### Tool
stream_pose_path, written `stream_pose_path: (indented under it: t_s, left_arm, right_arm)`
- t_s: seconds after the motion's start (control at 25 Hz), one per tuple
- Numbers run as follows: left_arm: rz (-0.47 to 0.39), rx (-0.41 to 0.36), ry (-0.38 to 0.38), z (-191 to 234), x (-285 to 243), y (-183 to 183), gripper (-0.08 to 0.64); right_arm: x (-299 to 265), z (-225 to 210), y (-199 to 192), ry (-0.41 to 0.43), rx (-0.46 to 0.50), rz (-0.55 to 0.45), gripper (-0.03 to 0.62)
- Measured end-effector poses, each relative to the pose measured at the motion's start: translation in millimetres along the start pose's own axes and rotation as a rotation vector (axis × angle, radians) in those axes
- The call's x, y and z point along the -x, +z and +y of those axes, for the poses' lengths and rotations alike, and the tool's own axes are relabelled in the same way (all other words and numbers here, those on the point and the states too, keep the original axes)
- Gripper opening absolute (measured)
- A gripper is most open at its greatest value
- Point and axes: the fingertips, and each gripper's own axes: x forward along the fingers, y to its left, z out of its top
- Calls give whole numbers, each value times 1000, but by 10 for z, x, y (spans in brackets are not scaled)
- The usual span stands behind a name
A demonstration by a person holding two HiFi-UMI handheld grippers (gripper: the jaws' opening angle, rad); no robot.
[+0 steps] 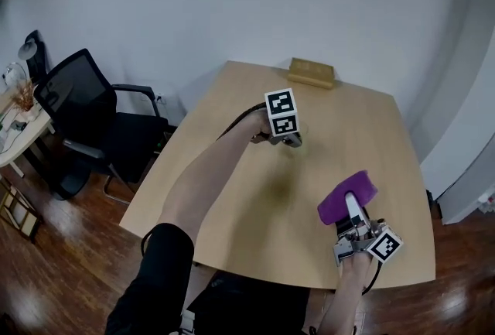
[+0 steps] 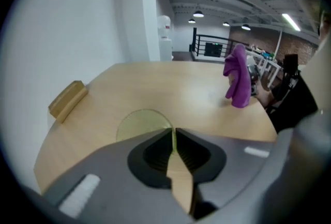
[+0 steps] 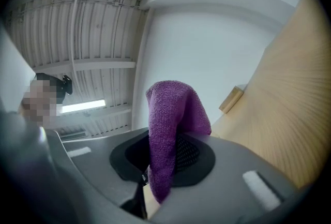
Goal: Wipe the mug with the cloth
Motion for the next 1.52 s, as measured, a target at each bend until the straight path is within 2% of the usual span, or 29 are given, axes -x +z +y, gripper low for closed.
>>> stream_pose_path:
  t_s: [0.08,0.2,0.32,0.52,0.68,0.84,0.96,1.04,1.08,1.12,1.2,1.28,1.32,1.44,1.52]
  left_arm:
    - [81,-30,-10,31,-119,9,46]
    - [193,-80,34,153,-219,-9,46]
    - [225,-111,77,243,-290,39,46]
    - [142,-95,138,371,-308,211,61]
    - [18,-53,143,378,-222,337,103]
    - [5,-63,172,390,-173,314,104]
    - [-66,-71,210,388,-48,388,106]
    - [-198,-64,223,308,108,521,104]
    - [-302,-46,212,228,217,605,104]
    - [-435,-15,183,115,357,689,104]
    - [-773,85,73,-196,744,832,92]
    - [-1110,204,-48,-532,1174,881,53]
    - [-1243,272,-99,-672,1331,845,24]
    - [-1516,478,-241,-997,1540,578,21]
    - [-1661,543,-311,-1274,1692,404,21]
  right_arm:
    - [21,-7,4,-2,1,4,56]
    - [23,0,-25,-9,34,17,55]
    - [19,35,-49,-8,40,27,56]
    - [42,-6,24,-30,94,31,56]
    - [35,47,-15,-5,59,27,56]
    - [44,34,-1,-11,71,22,55]
    - [39,47,-11,2,45,9,55]
    - [69,27,20,2,37,-9,55]
    - [84,20,44,5,31,-21,55]
    - [98,11,70,11,22,-36,56]
    - [129,-15,132,29,-14,-73,55]
    - [160,-27,213,58,-65,-117,55]
    - [168,-18,248,75,-85,-136,56]
    - [158,104,293,115,-97,-163,56]
    - [139,297,277,146,-88,-159,55]
